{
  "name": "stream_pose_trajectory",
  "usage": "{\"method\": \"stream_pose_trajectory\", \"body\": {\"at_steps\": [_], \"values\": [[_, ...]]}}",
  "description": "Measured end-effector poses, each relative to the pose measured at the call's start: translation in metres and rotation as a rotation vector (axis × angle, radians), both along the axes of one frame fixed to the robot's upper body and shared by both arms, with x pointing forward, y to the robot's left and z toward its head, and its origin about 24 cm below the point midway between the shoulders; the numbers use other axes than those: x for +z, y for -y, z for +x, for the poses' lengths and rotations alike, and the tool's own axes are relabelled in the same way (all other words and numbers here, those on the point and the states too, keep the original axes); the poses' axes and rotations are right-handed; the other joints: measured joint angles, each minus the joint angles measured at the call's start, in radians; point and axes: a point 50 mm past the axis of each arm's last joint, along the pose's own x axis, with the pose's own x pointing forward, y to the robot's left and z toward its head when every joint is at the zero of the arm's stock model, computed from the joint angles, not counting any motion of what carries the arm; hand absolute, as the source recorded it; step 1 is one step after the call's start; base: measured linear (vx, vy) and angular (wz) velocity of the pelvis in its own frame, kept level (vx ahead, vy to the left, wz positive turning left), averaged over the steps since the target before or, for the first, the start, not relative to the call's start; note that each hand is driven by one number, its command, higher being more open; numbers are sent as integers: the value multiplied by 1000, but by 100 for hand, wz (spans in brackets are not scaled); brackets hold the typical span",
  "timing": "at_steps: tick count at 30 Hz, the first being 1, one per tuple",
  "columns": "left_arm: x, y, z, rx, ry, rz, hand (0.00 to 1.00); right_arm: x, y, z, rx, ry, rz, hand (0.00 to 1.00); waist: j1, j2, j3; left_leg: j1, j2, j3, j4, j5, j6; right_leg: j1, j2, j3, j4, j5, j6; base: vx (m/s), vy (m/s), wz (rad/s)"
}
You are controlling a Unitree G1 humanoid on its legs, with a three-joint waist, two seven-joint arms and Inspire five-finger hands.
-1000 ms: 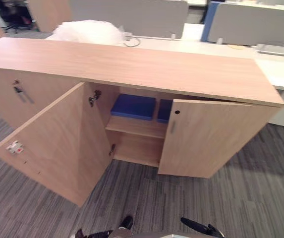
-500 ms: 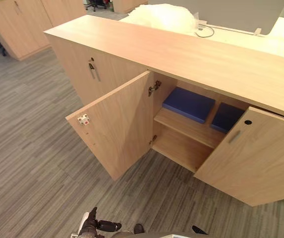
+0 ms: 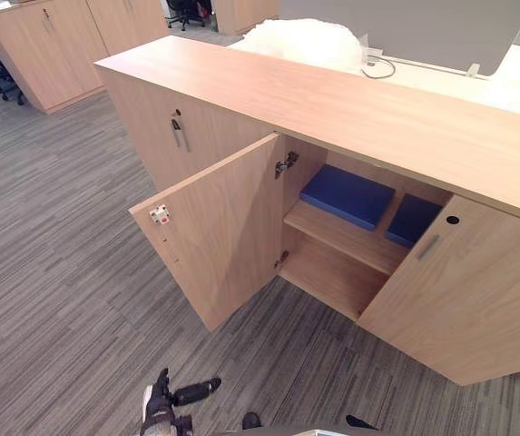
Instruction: Walk over to the cabinet, pick up the folder, carry it to the office cabinet, place the folder inside the office cabinet, then close the office cabinet door
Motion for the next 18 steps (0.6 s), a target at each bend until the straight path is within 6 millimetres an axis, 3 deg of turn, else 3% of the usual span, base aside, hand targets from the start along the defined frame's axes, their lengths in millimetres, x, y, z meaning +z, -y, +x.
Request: {"method": "stream_pose_trajectory", "body": {"at_steps": [9, 13, 18], "values": [[35, -41, 39, 301, 231, 9, 100, 0, -2, -1, 86, -7, 13, 100, -1, -11, -10, 36, 10, 29, 0, -8, -10, 32, 14, 30, -14, 9, -12, 11, -12, -8], [45, -55, 49, 308, 267, 48, 100, 0, -2, -1, 90, -5, 15, 100, -1, -11, -10, 43, 29, 49, 0, -13, -19, 32, 28, 52, -21, 16, -23, -1, -27, -17], [57, -57, 69, 279, 318, 57, 100, 0, -2, 0, 114, -1, 20, 100, -3, -7, -12, 53, 44, 64, 0, -14, -31, 33, 41, 67, -21, 21, -33, -16, -33, -11]]}}
